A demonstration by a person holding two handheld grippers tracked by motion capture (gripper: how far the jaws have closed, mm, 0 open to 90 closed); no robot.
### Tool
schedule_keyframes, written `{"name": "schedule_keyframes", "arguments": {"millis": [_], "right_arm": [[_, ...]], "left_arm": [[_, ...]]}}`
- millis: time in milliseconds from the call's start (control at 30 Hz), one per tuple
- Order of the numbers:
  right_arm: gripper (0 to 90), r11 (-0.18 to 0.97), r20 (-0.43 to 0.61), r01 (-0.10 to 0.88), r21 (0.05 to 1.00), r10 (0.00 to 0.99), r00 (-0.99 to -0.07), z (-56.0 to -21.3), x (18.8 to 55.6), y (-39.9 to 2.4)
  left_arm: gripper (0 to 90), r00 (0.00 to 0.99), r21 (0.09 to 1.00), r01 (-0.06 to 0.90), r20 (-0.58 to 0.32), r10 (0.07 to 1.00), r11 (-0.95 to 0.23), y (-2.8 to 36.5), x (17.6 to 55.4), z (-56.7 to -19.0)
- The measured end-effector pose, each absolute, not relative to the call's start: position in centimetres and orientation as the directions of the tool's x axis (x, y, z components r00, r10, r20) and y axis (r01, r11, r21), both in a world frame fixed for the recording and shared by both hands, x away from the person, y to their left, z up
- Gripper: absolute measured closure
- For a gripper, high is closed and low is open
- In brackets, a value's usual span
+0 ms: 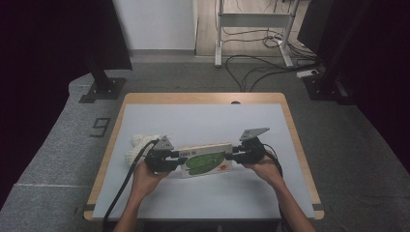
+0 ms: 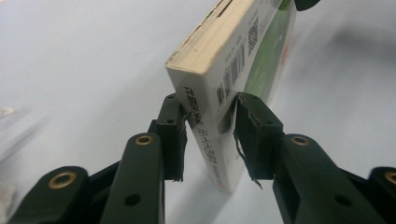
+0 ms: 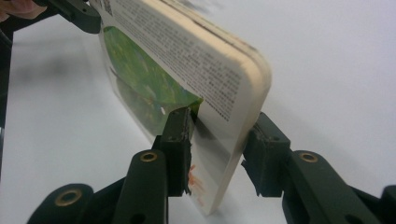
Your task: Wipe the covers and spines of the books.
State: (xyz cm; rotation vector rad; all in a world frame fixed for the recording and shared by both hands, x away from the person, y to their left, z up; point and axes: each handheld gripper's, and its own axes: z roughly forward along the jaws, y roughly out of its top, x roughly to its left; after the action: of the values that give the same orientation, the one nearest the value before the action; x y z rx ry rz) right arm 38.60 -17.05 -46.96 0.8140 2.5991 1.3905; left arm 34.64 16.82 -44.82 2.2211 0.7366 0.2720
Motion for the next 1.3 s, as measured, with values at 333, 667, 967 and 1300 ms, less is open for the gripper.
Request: {"name": "schedule_keyframes", "arguments": {"millis": [333, 667, 967, 1300], "right_arm": [[62.7, 0.453, 0.120, 0.383, 0.805, 0.508, -0.853, -46.1, 38.9, -16.4], [62.7, 0.454, 0.072, 0.363, 0.814, 0.541, -0.838, -45.4, 40.6, -15.1], [62.4, 0.439, 0.058, 0.364, 0.821, 0.571, -0.819, -45.8, 41.7, -14.7], [61.1, 0.428, 0.071, 0.373, 0.823, 0.574, -0.816, -46.4, 41.7, -14.7]], "left_arm": [[65.7, 0.807, 0.719, 0.394, 0.028, 0.590, -0.572, 16.8, 35.5, -43.6], [63.0, 0.782, 0.724, 0.386, 0.071, 0.619, -0.571, 17.3, 38.0, -43.5], [60.7, 0.761, 0.728, 0.376, 0.111, 0.640, -0.573, 17.0, 39.7, -44.1], [59.5, 0.761, 0.717, 0.385, 0.109, 0.639, -0.581, 16.8, 39.6, -44.5]]}}
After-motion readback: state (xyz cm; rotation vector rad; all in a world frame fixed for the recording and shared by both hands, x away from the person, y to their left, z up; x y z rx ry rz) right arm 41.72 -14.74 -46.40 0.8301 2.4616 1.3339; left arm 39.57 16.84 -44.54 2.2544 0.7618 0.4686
